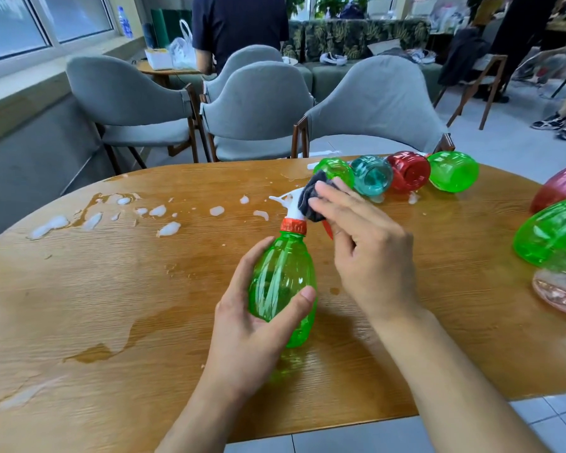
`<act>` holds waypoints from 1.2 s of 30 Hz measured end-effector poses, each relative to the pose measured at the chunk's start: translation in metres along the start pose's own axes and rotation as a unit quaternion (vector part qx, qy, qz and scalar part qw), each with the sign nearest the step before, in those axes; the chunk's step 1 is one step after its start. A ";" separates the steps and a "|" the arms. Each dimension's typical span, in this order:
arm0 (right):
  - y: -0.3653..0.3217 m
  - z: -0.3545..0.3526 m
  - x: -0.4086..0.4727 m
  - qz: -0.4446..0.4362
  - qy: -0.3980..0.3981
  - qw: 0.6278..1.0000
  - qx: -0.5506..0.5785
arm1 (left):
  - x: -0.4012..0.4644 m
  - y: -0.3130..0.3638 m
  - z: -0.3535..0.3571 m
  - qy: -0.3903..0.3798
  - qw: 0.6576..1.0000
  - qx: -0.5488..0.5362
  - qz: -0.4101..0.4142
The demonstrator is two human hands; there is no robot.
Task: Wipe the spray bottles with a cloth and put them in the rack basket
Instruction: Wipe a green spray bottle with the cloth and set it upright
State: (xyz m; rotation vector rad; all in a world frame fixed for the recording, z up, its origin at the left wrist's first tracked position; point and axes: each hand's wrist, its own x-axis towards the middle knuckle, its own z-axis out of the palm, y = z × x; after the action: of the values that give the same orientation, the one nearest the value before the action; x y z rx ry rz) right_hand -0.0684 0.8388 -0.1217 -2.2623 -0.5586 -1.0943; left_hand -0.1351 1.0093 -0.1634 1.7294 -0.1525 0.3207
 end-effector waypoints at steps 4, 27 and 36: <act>-0.004 0.001 -0.011 -0.091 -0.052 0.993 0.051 | 0.001 0.000 -0.002 0.019 1.000 0.013 0.006; 0.015 0.009 -0.010 0.006 -0.019 1.000 -0.020 | 0.006 -0.001 -0.002 0.009 0.997 -0.061 -0.051; 0.019 0.009 -0.014 -0.004 0.032 0.999 -0.018 | 0.007 0.000 -0.005 -0.005 0.996 -0.079 -0.049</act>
State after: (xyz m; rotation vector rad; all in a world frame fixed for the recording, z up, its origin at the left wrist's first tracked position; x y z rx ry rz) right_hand -0.0603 0.8291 -0.1433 -2.2493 -0.5262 -1.1848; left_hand -0.1289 1.0148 -0.1600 1.5754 -0.0971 0.2219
